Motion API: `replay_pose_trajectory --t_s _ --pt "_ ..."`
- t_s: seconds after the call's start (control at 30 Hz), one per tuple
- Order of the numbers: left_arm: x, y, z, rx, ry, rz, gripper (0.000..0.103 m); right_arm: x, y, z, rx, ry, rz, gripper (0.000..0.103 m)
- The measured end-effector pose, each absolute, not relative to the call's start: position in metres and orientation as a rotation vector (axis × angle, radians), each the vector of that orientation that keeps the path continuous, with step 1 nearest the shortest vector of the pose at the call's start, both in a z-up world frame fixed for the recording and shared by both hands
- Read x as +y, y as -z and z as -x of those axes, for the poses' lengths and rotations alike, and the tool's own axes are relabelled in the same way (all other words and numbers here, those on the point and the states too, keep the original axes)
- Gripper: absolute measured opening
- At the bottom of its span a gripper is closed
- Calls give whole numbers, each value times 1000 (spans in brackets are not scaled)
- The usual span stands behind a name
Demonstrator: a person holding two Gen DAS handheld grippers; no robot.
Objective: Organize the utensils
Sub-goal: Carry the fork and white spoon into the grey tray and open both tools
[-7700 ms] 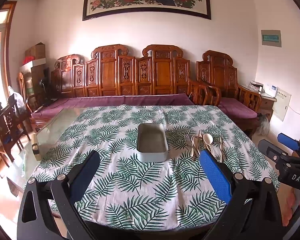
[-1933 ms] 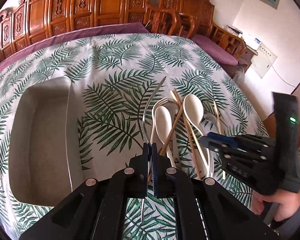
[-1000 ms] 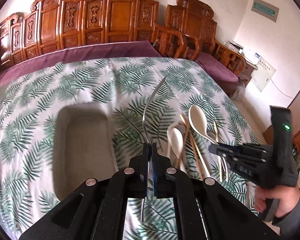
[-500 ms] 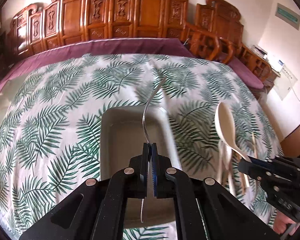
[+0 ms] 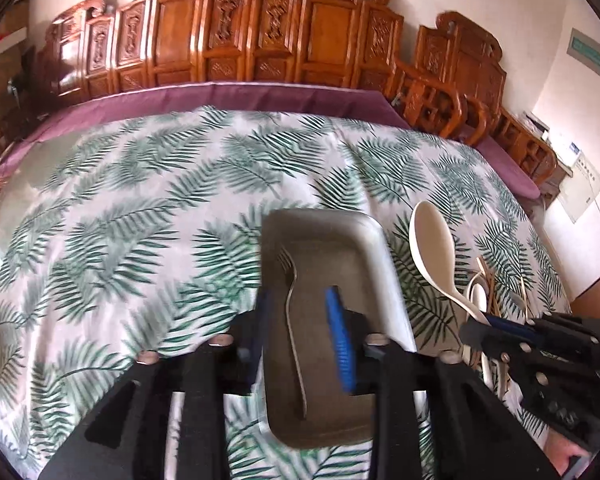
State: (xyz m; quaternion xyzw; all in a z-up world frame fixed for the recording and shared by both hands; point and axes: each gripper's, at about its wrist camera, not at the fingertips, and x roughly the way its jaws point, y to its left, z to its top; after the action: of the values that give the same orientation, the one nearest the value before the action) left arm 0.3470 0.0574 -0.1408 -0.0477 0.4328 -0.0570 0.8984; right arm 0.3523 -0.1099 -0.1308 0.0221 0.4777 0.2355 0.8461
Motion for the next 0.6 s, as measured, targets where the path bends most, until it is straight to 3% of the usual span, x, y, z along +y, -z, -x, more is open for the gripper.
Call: replay_pose_trajectory --t_s 0.13,0.2,0.33,0.6 --pt "86 134 -330 870 74 86 37 -90 133 -360 1015 -510 -42 12" --pt "97 130 -323 856 57 76 46 -79 136 -365 1020 -513 -36 12" --pt "112 126 -313 830 31 53 51 -63 142 -375 1038 -513 -45 12" --pt "131 127 -303 810 15 37 80 -37 155 -387 1061 -489 -2 12"
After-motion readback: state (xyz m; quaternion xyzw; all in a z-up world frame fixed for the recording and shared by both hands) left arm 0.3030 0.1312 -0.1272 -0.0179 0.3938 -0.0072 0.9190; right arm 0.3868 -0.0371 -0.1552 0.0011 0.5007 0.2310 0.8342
